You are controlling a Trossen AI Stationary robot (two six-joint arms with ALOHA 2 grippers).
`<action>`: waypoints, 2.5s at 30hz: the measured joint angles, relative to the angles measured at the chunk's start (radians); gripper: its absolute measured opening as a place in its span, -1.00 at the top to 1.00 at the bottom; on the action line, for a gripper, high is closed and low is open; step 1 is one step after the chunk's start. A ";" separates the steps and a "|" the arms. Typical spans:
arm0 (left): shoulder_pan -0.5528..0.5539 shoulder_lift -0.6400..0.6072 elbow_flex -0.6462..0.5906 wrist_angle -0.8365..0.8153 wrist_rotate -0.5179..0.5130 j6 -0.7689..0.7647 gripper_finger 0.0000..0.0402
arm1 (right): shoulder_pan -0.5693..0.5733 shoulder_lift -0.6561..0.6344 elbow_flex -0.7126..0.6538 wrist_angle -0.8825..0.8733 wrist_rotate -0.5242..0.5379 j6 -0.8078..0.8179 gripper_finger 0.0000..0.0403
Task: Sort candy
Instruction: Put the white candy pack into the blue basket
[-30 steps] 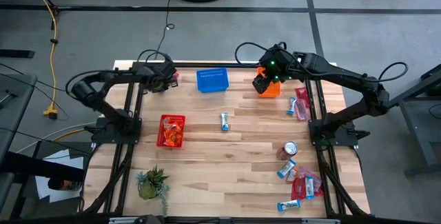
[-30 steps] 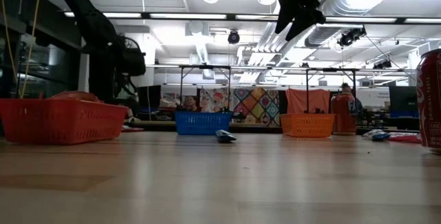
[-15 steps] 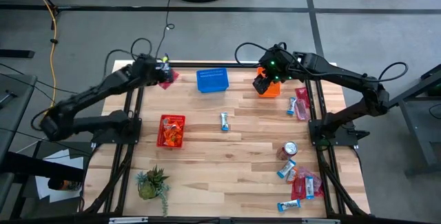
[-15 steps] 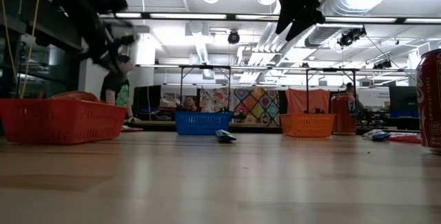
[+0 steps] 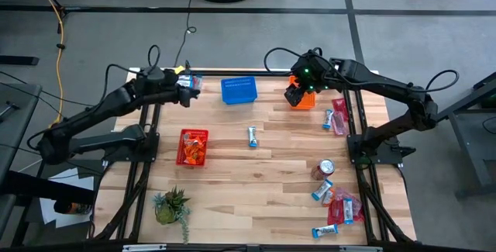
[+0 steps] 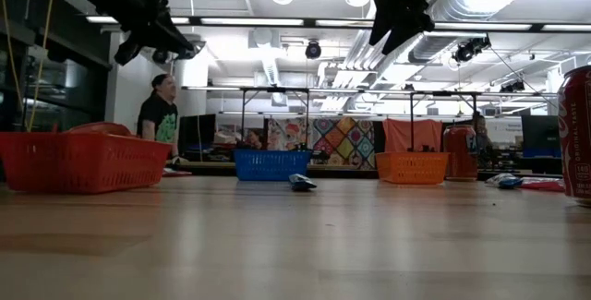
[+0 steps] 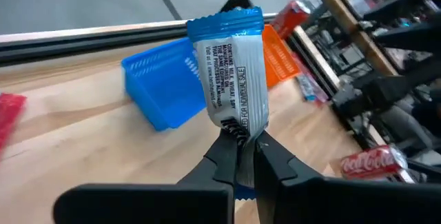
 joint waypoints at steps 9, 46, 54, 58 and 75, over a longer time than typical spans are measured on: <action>-0.184 0.129 0.001 0.403 0.058 0.079 0.98 | 0.048 0.000 0.000 0.257 -0.373 -0.089 -0.15; -0.038 1.158 0.600 0.003 -0.164 0.418 1.00 | 0.064 -0.087 0.000 0.642 -0.364 -0.018 -0.15; -0.046 1.210 0.600 0.013 -0.159 0.408 0.88 | 0.064 -0.087 0.000 0.618 -0.365 -0.014 -0.15; -0.046 1.209 0.600 0.030 -0.165 0.407 0.76 | 0.064 -0.087 0.000 0.616 -0.365 -0.015 -0.15; 0.007 1.029 0.601 -0.009 -0.167 0.362 -0.17 | 0.064 -0.087 0.000 0.561 -0.363 -0.045 -0.15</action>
